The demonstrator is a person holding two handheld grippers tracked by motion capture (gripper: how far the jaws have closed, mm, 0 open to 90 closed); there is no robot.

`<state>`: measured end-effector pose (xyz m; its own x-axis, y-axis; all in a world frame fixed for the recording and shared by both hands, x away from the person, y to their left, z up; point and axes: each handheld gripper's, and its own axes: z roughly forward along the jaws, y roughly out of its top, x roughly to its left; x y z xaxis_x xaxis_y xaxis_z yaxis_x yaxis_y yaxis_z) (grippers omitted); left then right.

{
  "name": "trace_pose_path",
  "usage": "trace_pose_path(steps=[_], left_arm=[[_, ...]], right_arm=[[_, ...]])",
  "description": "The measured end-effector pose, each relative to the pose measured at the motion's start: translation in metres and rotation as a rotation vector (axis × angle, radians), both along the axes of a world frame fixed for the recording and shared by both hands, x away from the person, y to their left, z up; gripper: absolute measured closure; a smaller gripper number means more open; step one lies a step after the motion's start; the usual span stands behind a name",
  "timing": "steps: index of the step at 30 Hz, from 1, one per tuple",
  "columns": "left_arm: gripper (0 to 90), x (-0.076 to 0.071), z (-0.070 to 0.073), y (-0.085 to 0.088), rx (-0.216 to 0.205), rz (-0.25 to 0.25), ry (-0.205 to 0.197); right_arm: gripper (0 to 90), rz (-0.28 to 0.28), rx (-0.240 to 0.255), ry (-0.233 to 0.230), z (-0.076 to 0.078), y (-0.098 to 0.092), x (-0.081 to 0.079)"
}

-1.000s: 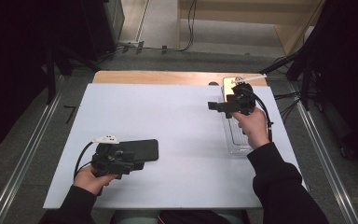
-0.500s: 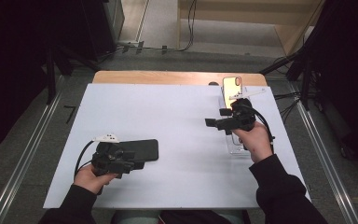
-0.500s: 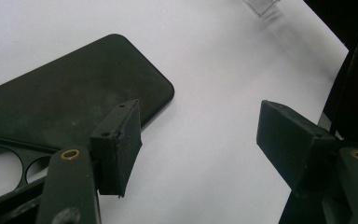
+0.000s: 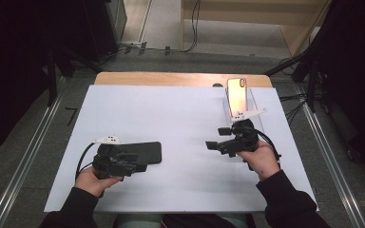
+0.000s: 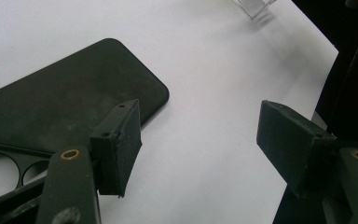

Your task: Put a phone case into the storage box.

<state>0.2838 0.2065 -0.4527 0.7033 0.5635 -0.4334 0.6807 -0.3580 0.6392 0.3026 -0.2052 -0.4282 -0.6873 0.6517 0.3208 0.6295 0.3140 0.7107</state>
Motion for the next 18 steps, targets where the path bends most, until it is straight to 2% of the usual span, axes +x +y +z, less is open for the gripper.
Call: trace_pose_path(steps=[6, 18], left_arm=[[30.9, 0.0, 0.001, 0.0, -0.013, -0.005, 0.005], [30.8, 0.0, 0.002, 0.004, -0.02, 0.002, 0.012]], right_arm=[[17.1, 0.031, -0.016, 0.008, -0.008, 0.0, -0.014], [17.1, 0.074, -0.035, 0.015, -0.031, -0.015, -0.038]])
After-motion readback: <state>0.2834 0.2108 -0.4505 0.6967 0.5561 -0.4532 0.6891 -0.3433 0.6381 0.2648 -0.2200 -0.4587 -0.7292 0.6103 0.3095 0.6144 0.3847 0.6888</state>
